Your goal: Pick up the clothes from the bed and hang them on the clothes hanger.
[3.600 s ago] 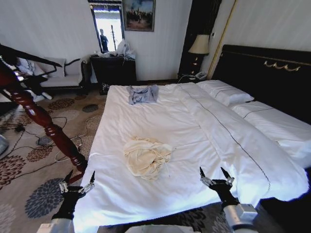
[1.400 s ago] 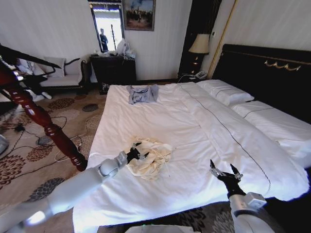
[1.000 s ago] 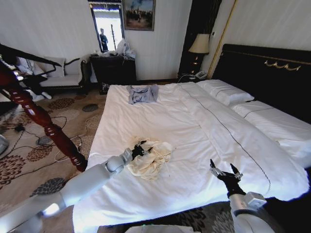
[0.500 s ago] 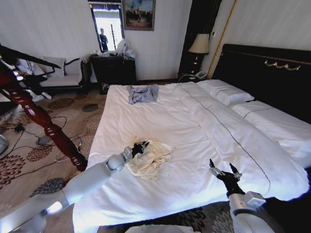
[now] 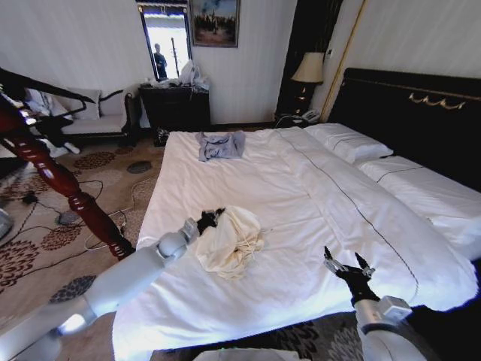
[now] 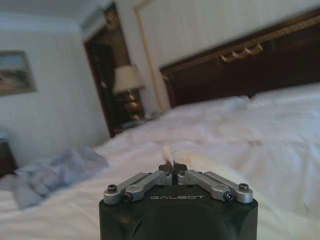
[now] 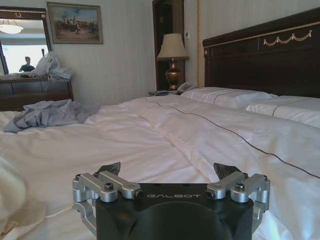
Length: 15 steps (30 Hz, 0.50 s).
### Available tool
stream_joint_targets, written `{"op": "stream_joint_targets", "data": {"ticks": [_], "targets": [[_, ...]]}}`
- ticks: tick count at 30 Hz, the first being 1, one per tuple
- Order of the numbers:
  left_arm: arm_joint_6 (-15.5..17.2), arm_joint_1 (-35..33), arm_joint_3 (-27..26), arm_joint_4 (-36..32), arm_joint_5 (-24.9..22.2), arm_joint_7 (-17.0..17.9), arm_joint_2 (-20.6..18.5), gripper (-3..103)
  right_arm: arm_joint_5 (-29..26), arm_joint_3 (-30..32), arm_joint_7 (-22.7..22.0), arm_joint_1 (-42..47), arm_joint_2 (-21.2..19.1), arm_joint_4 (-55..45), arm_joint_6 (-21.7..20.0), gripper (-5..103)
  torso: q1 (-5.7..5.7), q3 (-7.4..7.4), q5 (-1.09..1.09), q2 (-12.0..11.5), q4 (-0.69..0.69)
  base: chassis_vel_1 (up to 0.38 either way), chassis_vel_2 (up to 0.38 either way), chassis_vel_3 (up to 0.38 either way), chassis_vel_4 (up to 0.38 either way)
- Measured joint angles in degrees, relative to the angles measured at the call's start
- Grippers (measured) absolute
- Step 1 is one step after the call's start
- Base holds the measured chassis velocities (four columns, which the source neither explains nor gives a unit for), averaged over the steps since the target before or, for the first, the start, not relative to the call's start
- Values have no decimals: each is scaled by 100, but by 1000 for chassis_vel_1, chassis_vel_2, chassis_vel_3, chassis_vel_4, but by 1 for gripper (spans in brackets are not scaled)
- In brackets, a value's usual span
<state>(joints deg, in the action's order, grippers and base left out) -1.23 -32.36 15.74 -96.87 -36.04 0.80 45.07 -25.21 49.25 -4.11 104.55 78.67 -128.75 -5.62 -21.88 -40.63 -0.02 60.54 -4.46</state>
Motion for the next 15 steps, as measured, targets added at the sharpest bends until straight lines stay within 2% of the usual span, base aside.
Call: {"op": "stream_joint_targets", "data": {"ticks": [2,3,7,8,9,10,11,15], "targets": [[68,-157,-518,-358,-199,11,-316,0,-14,-18,-4,-4,-35,-27,-10,100,0,1,3,0,0,0,0,0,0],[68,-157,-518,-358,-199,11,-316,0,-14,-18,-4,-4,-35,-27,-10,100,0,1,3,0,0,0,0,0,0],[66,-1041,-1707,-917,-376,-52,-933,0,-56,-40,-20,-1,-101,-63,-39,100,0,1,3,0,2,0,0,0,0],[66,-1041,-1707,-917,-376,-52,-933,0,-56,-40,-20,-1,-101,-63,-39,100,0,1,3,0,2,0,0,0,0],[60,-1322,-1943,-1015,-393,-65,-1035,0,-73,-41,-25,1,-111,-63,-43,100,0,1,0,0,2,0,0,0,0],[50,-1731,-2306,-1152,-409,-104,-1167,0,-98,-43,-31,4,-123,-63,-50,100,0,0,-4,0,5,0,0,0,0],[19,-2109,-2663,-1293,-412,-106,-1292,0,-138,-45,-44,2,-138,-61,-62,100,0,1,2,0,5,0,0,0,0],[89,-2555,-3080,-1551,-451,-52,-1358,0,-225,-72,-110,-27,-185,-52,-147,100,2,1,0,0,1,0,0,0,0]]}}
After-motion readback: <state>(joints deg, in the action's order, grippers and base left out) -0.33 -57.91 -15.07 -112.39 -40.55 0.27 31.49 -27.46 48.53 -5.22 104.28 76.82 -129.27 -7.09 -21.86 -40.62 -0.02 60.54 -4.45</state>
